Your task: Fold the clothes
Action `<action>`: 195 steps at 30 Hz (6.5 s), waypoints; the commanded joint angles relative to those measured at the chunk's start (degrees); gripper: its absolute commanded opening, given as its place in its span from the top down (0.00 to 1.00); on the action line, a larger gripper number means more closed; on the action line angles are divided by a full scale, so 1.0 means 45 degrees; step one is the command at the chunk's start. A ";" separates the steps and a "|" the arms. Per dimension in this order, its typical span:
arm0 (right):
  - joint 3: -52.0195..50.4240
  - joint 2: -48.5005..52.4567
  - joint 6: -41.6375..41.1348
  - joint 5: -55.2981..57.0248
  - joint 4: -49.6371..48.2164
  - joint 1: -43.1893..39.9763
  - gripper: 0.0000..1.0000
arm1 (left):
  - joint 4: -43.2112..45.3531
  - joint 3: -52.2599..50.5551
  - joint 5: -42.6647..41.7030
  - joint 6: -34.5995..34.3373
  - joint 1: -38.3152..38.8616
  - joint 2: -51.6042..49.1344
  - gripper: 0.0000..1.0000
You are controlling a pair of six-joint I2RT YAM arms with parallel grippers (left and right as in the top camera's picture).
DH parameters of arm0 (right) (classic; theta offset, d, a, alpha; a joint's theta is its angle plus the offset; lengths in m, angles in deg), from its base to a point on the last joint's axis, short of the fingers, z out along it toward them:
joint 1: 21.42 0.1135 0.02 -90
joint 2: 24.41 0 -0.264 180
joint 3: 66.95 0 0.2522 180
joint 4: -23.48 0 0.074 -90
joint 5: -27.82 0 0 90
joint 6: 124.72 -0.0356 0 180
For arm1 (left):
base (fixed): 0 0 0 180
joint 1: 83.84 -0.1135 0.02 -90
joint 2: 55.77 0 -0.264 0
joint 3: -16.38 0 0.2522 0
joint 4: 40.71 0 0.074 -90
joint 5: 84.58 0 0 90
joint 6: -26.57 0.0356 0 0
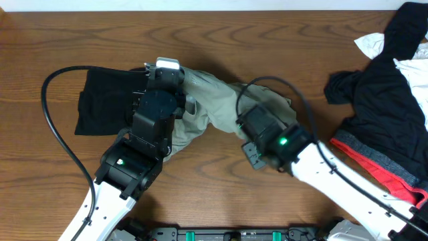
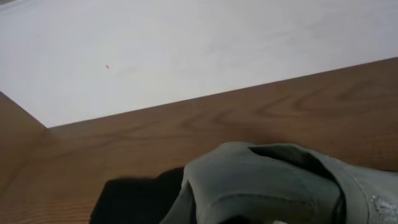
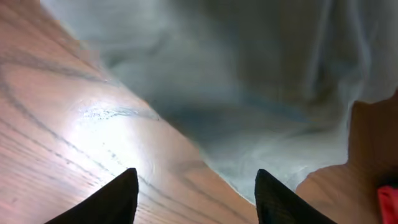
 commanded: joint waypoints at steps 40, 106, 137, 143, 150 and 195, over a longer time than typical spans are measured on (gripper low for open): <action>-0.3793 -0.0680 -0.4070 0.6674 -0.4260 0.1025 0.99 | 0.0379 0.0277 0.0325 0.0214 -0.0063 0.0311 0.94; 0.7475 0.2390 0.3356 0.3599 -0.4760 -0.7164 0.41 | 0.4143 0.1802 -0.1851 0.0306 -0.3254 -0.3706 0.54; 0.7198 0.4639 0.3235 -0.3036 0.3599 -0.9233 0.01 | -0.7329 0.2506 -0.7261 -0.1326 -0.4143 -0.6470 0.01; 0.7193 0.4639 0.3235 -0.3036 0.3857 -0.9233 0.01 | -0.6261 0.2506 -0.7305 -0.1112 -0.4143 -0.8597 0.06; 0.7193 0.4639 0.3235 -0.3031 0.3866 -0.9233 0.01 | -0.5746 0.2506 -0.7407 -0.0733 -0.4143 -1.0287 0.08; 0.3468 0.4639 0.4716 -0.5362 0.0928 -0.9228 0.17 | -0.4226 0.2895 -0.8952 -0.1477 -0.5765 -0.5722 0.94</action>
